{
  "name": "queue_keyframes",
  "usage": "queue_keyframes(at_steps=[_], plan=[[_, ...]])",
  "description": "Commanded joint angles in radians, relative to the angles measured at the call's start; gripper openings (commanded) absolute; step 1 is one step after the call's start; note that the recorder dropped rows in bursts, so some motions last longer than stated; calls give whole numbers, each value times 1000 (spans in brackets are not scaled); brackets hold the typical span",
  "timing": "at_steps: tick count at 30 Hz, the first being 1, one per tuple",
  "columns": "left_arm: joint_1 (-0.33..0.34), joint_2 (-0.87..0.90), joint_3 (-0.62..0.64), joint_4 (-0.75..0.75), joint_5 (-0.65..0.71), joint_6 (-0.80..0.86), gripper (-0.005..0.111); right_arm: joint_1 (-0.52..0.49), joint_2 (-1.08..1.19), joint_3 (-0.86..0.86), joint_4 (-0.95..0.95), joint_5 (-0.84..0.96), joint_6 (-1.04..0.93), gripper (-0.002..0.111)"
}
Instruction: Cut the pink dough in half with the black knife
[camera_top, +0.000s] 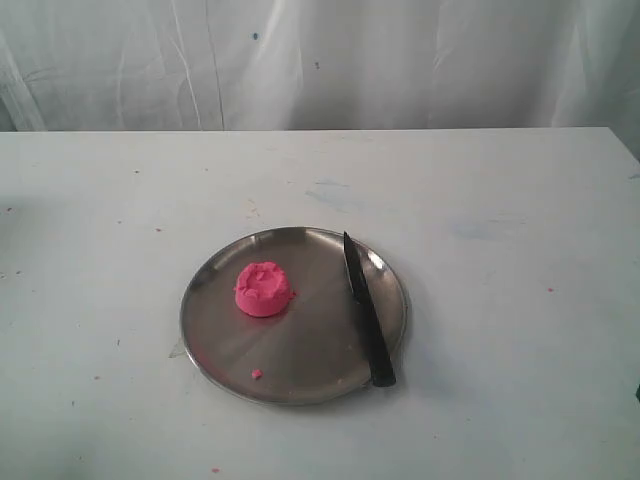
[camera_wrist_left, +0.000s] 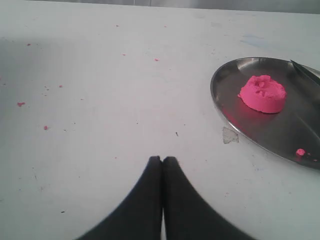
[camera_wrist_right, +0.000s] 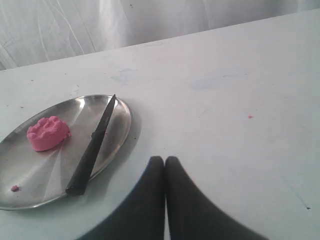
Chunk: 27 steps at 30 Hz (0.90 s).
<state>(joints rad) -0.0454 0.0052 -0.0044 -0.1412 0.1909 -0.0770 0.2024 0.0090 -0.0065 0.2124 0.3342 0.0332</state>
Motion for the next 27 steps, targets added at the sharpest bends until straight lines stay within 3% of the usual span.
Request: queue_keyframes(at_steps=[1, 5, 10, 17, 24, 27], plan=[[5, -5, 4, -7, -4, -1, 0, -4, -6, 6, -2, 1, 4, 0], [5, -5, 4, -7, -4, -1, 0, -4, -6, 6, 20, -52, 44, 0], [5, -5, 4, -7, -4, -1, 0, -4, -6, 6, 229, -129, 275, 0], [5, -5, 4, -7, -4, -1, 0, -4, -6, 6, 239, -308, 288, 0], [5, -5, 4, -7, -4, -1, 0, -3, -6, 6, 239, -269, 455, 0], [5, -5, 4, -7, -4, -1, 0, 18, -6, -53, 240, -235, 433, 0]])
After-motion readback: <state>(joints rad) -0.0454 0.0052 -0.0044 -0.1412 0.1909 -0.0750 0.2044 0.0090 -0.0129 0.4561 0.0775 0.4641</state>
